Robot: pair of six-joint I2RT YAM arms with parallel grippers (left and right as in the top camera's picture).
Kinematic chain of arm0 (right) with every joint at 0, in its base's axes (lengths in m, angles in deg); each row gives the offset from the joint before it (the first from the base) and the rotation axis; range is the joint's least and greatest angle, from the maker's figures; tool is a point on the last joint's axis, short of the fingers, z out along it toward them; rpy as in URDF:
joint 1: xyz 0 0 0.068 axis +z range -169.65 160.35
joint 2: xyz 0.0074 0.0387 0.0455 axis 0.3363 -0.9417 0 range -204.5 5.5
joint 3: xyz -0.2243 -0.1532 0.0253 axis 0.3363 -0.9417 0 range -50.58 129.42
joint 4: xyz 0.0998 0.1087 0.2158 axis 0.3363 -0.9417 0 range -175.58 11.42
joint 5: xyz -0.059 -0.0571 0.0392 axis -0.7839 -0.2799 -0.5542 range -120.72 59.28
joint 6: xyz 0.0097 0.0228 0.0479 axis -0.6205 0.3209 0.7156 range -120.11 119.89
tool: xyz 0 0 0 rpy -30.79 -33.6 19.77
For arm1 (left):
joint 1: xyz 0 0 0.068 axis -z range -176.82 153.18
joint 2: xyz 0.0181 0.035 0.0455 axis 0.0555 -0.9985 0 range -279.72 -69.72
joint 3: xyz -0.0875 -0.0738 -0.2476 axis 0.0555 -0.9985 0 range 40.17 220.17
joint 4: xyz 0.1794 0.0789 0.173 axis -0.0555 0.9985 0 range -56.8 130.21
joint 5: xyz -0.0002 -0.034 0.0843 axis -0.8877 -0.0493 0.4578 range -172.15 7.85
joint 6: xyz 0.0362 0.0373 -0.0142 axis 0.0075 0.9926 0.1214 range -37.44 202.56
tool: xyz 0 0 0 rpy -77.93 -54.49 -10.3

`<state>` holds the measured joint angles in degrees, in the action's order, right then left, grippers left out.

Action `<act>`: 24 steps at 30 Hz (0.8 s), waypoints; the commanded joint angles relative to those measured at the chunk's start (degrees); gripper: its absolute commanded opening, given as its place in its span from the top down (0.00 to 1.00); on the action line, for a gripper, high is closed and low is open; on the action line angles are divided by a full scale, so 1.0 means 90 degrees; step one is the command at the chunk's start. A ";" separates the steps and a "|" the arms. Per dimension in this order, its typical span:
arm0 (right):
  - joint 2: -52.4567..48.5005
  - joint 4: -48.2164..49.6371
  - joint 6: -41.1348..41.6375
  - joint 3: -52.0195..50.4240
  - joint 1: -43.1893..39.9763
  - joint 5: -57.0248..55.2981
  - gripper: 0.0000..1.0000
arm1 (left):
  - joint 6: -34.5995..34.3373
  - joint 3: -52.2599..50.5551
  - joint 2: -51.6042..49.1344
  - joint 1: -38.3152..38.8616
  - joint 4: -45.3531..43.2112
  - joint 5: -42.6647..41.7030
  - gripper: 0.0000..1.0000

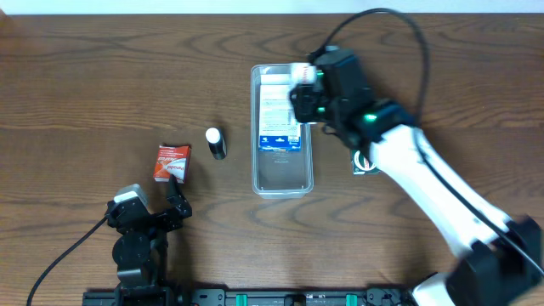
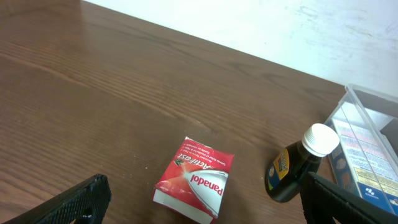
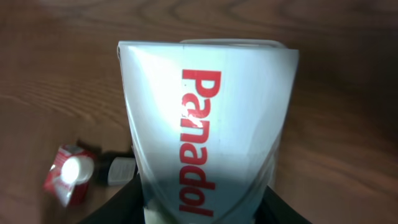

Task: Pack container
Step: 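Carry the white Panadol box into the container and release it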

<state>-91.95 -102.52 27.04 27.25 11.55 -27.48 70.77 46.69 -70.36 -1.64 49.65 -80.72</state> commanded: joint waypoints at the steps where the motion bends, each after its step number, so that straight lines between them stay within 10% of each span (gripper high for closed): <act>1: -0.0627 0.0381 -0.0002 0.0019 0.0146 -0.0066 0.58 | 0.0015 -0.0148 0.0005 -0.0010 0.0058 -0.0068 0.02; 16: -0.1783 0.2404 -0.0053 0.0019 0.0248 0.0466 0.34 | 0.0015 -0.0148 0.0005 -0.0010 0.0058 -0.0068 0.02; 24: -0.1780 0.2200 -0.0046 0.0019 0.0114 0.0646 0.56 | 0.0015 -0.0148 0.0005 -0.0010 0.0058 -0.0068 0.02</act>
<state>-107.60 -81.65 26.89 27.18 12.90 -22.47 70.77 46.69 -70.36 -1.64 49.65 -80.72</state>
